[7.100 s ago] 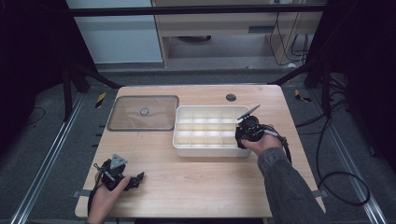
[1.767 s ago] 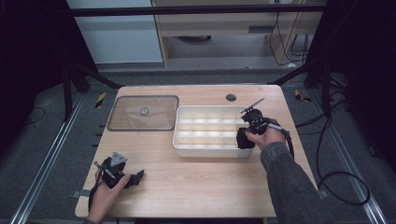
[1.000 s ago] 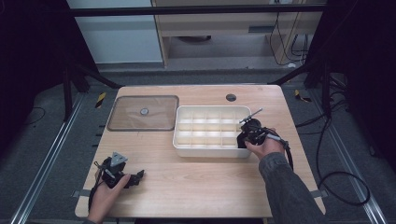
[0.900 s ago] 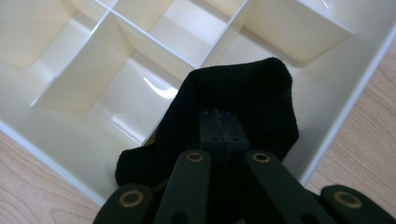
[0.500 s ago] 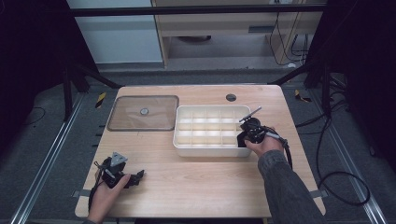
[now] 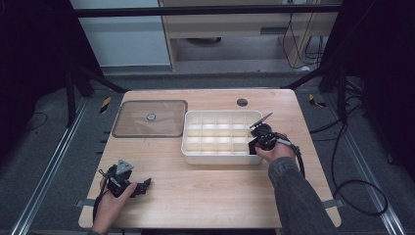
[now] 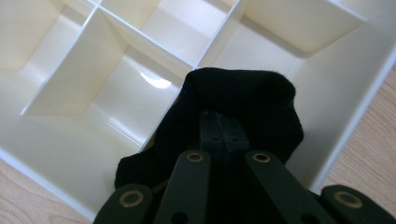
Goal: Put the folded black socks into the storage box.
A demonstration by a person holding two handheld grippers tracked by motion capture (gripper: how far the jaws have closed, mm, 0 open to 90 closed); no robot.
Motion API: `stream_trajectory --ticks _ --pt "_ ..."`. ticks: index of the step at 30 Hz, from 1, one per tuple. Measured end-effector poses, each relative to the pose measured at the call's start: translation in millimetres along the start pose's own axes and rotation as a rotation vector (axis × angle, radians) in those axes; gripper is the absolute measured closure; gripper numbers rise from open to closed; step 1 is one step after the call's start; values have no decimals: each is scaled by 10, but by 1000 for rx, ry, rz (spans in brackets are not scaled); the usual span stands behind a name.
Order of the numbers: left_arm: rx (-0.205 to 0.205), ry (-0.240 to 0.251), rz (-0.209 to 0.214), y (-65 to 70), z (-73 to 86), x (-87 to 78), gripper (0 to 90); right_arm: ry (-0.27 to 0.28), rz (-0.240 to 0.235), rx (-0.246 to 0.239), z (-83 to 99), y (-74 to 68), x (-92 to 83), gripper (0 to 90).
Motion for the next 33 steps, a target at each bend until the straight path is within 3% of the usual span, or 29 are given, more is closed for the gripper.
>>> stream_trajectory --ticks 6,14,27,33 --pt "-1 0 1 1 -1 1 0 -19 13 -8 -22 -7 35 900" --pt "-5 1 1 5 -4 4 0 -39 -7 36 -30 -3 45 900" --pt "-5 -3 -3 -15 -46 47 0 -29 14 38 -15 -32 43 900" --pt "-12 -2 -8 -41 -76 83 0 2 11 12 12 -58 16 900"
Point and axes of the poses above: each handheld gripper's, and its own axes: x roughly forward along the jaws, z roughly out of its underside, y roughly to its right, the point moved 1 cm from there along x, roughly forward along the jaws, and after that the axes turned 13 degrees about x, right-handed, at the moved point
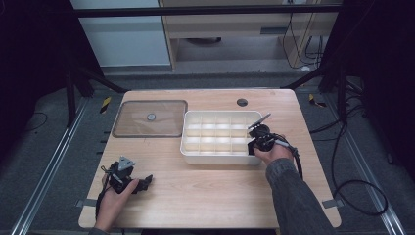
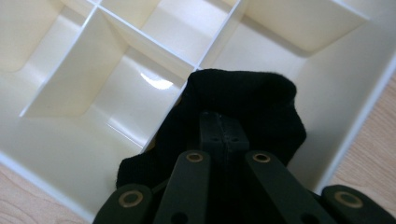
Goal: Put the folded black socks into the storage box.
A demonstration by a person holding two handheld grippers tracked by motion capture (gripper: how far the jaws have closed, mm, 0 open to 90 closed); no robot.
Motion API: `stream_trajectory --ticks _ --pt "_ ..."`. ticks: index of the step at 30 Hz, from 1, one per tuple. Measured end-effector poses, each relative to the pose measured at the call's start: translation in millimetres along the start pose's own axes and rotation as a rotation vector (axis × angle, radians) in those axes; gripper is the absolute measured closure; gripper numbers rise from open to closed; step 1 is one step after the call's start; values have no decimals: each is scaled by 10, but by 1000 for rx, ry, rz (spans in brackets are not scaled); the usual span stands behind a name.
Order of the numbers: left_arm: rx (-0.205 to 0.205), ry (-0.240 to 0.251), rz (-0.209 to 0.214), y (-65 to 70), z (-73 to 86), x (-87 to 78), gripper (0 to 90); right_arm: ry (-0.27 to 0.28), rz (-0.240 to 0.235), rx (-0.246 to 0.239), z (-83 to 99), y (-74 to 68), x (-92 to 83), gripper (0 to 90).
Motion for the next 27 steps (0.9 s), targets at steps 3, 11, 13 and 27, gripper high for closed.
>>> stream_trajectory --ticks 3,11,13,27 --pt "1 0 0 -3 -2 2 0 19 0 -7 11 -2 -49 900" --pt "1 -1 0 -3 -2 2 0 63 -21 -5 28 40 -182 900" --pt "1 -1 0 -3 -2 2 0 66 -29 -6 33 42 -197 900" --pt "1 -1 0 -3 -2 2 0 160 -87 6 58 83 -388 900"
Point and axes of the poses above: each handheld gripper's, and its own axes: x roughly forward along the jaws, z roughly out of its underside, y roughly to its right, the point moved 1 cm from there along x, roughly forward along the jaws, and after that the axes turned 13 degrees about x, right-handed, at the moved point
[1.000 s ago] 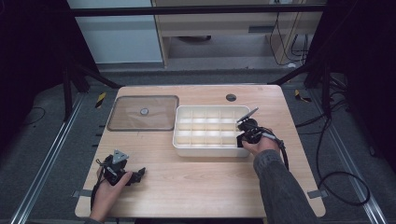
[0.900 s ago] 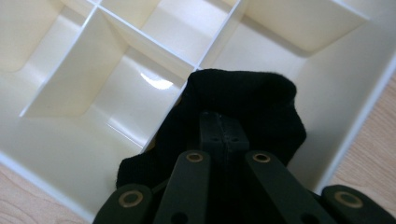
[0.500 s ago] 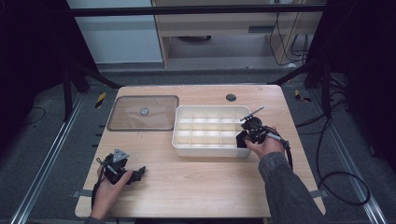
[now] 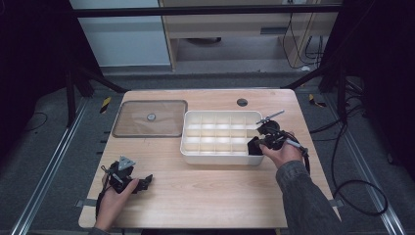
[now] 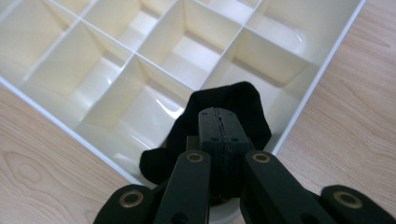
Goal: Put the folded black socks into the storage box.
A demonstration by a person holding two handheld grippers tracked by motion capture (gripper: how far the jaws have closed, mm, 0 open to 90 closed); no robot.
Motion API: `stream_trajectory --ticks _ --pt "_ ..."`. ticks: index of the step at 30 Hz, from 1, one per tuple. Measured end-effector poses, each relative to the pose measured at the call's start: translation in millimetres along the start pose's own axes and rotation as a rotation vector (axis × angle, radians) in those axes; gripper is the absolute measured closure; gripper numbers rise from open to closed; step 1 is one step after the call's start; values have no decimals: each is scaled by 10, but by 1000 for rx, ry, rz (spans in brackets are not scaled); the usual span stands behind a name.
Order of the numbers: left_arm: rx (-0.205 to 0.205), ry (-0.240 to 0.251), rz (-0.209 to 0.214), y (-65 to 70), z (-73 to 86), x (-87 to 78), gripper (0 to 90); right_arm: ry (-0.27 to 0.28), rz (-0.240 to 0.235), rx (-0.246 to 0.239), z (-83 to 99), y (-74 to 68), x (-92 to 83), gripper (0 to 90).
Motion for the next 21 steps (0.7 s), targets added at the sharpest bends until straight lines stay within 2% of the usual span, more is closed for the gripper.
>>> stream_trajectory --ticks 10,21 --pt "0 0 0 0 0 0 0 107 -41 22 -33 33 -184 900" --pt "0 0 0 1 0 0 0 160 -76 27 -77 -8 -345 900"
Point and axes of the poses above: each handheld gripper's, and its own axes: x roughly forward along the jaws, z roughly out of its underside, y roughly to its right, the point moved 1 cm from there along x, roughly forward along the jaws, and after that the axes turned 13 degrees about x, right-handed, at the moved point
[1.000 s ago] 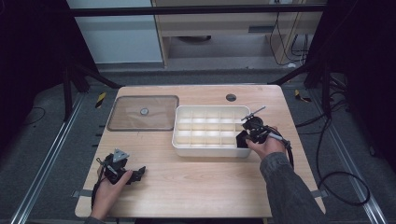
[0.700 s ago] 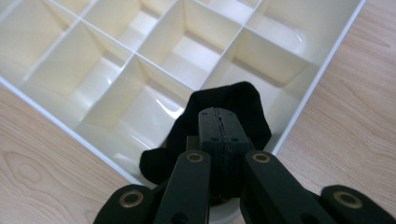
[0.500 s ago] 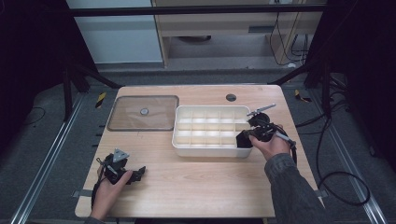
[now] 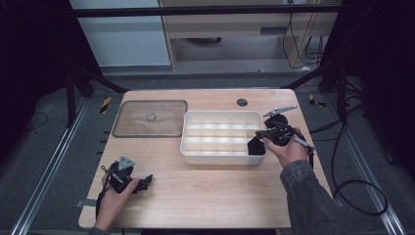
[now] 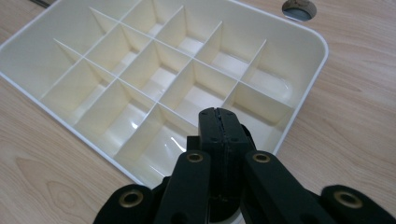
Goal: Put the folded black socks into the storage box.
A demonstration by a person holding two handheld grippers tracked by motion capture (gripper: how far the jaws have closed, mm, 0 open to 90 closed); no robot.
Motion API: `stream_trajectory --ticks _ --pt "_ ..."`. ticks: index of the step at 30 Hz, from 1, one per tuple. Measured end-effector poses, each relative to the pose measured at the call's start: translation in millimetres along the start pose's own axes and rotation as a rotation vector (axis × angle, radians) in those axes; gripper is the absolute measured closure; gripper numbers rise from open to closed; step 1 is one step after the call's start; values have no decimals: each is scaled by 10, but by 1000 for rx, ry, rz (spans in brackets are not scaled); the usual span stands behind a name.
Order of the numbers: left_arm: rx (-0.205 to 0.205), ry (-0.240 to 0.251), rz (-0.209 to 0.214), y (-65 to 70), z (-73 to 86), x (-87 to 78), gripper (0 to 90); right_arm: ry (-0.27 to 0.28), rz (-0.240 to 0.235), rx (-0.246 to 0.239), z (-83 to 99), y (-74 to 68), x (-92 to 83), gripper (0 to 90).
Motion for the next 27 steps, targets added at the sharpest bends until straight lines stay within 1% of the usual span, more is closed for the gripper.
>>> stream_trajectory --ticks 4,9,18,26,27 --pt "0 0 0 0 0 0 0 35 -18 1 -30 -15 -75 900" --pt "0 0 0 0 0 0 0 74 -29 6 -55 -31 -182 900" --pt "-1 1 -1 4 2 -2 0 127 -46 11 -74 -42 -342 900" --pt "0 0 -1 5 2 -2 0 141 -47 -1 -41 -28 -428 900" --pt "0 0 -1 5 2 -2 0 139 -47 4 -35 -27 -436 900"
Point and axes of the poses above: each handheld gripper's, and its own axes: x roughly forward along the jaws, z roughly out of its underside, y roughly to its right, the point moved 1 cm from there along x, roughly forward along the jaws, and after that the axes turned 13 degrees about x, right-handed, at the moved point
